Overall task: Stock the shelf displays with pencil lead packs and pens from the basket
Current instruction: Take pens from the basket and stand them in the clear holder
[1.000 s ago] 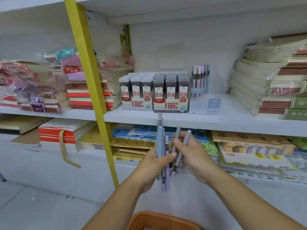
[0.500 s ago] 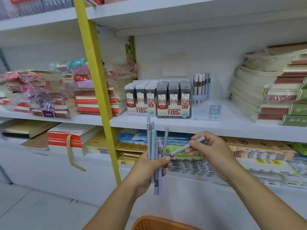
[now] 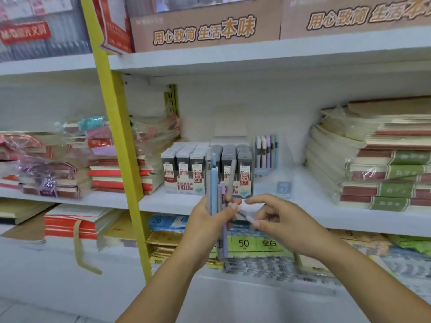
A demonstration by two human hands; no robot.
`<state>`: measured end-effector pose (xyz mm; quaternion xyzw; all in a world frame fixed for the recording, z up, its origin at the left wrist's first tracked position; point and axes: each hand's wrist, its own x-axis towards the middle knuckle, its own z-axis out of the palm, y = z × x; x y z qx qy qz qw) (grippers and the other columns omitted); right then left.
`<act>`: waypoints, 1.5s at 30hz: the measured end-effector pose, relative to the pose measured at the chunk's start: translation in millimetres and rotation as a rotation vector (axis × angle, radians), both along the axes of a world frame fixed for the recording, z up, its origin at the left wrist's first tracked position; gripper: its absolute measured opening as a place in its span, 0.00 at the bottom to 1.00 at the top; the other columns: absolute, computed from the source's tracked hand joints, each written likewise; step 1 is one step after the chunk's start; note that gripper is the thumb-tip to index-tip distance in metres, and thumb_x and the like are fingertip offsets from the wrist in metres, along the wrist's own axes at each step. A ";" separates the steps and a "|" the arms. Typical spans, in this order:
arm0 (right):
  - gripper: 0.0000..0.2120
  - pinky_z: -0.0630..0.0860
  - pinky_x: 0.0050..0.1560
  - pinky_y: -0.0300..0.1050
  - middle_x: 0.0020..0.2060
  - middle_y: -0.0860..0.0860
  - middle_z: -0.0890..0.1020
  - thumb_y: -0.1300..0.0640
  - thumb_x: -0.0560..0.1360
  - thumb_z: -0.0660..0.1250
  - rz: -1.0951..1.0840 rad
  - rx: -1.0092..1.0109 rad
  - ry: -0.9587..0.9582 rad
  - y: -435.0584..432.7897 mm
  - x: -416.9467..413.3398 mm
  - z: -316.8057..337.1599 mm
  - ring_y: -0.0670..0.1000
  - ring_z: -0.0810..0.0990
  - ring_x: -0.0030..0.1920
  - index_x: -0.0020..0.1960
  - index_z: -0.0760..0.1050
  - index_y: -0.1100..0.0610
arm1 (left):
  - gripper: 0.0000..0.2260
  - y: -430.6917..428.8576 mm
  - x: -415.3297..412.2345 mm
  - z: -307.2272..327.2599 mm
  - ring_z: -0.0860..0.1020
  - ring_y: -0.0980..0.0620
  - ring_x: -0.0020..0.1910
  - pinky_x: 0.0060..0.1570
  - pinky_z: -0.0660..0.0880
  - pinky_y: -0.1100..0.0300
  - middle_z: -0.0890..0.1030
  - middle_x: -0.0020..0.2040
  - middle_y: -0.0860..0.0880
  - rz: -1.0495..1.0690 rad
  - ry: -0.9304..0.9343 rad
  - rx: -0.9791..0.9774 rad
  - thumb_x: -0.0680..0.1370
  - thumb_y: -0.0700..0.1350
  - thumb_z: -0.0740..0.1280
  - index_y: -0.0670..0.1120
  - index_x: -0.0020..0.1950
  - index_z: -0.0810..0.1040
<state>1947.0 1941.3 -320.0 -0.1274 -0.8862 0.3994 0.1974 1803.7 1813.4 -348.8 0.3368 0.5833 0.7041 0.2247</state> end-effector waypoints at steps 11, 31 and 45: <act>0.27 0.78 0.47 0.52 0.46 0.50 0.77 0.64 0.75 0.69 -0.325 0.249 0.465 113.0 -30.7 106.9 0.48 0.81 0.40 0.63 0.65 0.38 | 0.08 71.0 -25.3 58.6 0.81 0.55 0.31 0.32 0.79 0.62 0.88 0.43 0.48 -0.022 -0.062 0.138 0.79 0.35 0.69 0.44 0.56 0.76; 0.15 0.75 0.43 0.32 0.39 0.41 0.80 0.58 0.76 0.70 -0.190 0.465 0.335 116.2 -68.4 86.1 0.40 0.80 0.41 0.55 0.69 0.42 | 0.09 87.9 -42.3 41.0 0.85 0.50 0.36 0.34 0.80 0.60 0.88 0.45 0.47 0.037 -0.062 0.072 0.78 0.38 0.70 0.49 0.56 0.77; 0.13 0.77 0.42 0.44 0.36 0.43 0.78 0.58 0.75 0.71 -0.174 0.559 0.214 111.1 -81.5 73.6 0.43 0.78 0.38 0.51 0.69 0.45 | 0.13 78.3 -40.1 42.3 0.86 0.50 0.40 0.36 0.80 0.62 0.88 0.46 0.48 -0.006 -0.086 0.084 0.79 0.38 0.70 0.50 0.61 0.76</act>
